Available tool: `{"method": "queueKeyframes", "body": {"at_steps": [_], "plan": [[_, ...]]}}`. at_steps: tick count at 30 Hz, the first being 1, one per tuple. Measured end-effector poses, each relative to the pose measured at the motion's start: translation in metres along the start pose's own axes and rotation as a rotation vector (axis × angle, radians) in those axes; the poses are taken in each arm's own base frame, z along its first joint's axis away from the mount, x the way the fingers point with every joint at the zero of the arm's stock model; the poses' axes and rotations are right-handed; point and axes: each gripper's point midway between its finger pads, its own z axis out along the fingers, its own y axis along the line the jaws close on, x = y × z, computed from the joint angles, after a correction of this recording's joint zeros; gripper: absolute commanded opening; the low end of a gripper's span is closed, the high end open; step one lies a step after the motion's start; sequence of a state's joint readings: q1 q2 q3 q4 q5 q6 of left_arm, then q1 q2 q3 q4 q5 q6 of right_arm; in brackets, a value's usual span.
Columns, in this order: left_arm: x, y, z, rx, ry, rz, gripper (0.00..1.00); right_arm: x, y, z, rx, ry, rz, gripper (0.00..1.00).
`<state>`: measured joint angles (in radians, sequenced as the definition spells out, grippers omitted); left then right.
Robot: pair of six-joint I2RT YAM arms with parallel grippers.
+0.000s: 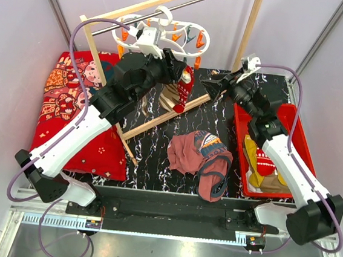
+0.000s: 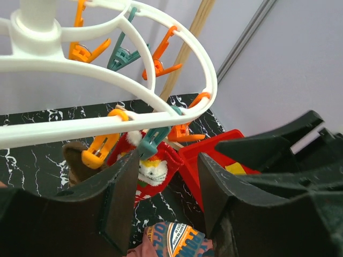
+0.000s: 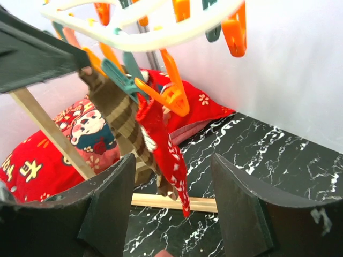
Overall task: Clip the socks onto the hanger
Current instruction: Open the clamp at the hanger.
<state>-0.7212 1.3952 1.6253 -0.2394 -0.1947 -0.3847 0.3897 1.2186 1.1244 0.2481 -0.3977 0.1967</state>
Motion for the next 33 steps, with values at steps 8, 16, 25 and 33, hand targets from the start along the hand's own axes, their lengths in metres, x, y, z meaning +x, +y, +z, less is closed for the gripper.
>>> {"method": "queueKeyframes", "body": {"at_steps": [8,16,25,33], "plan": [[-0.005,0.006,-0.001,-0.013,-0.010,-0.001,0.51,0.016,-0.012,0.025,-0.149,0.067,0.049,0.66],[-0.001,0.019,-0.002,-0.043,0.001,0.006,0.51,0.003,-0.033,0.040,-0.222,0.049,0.052,0.66],[-0.006,0.029,-0.008,-0.070,-0.010,0.018,0.51,0.003,-0.043,0.069,-0.308,0.032,0.074,0.65],[-0.009,0.035,-0.015,-0.085,-0.016,0.021,0.51,0.009,-0.047,0.084,-0.355,0.038,0.107,0.65]]}}
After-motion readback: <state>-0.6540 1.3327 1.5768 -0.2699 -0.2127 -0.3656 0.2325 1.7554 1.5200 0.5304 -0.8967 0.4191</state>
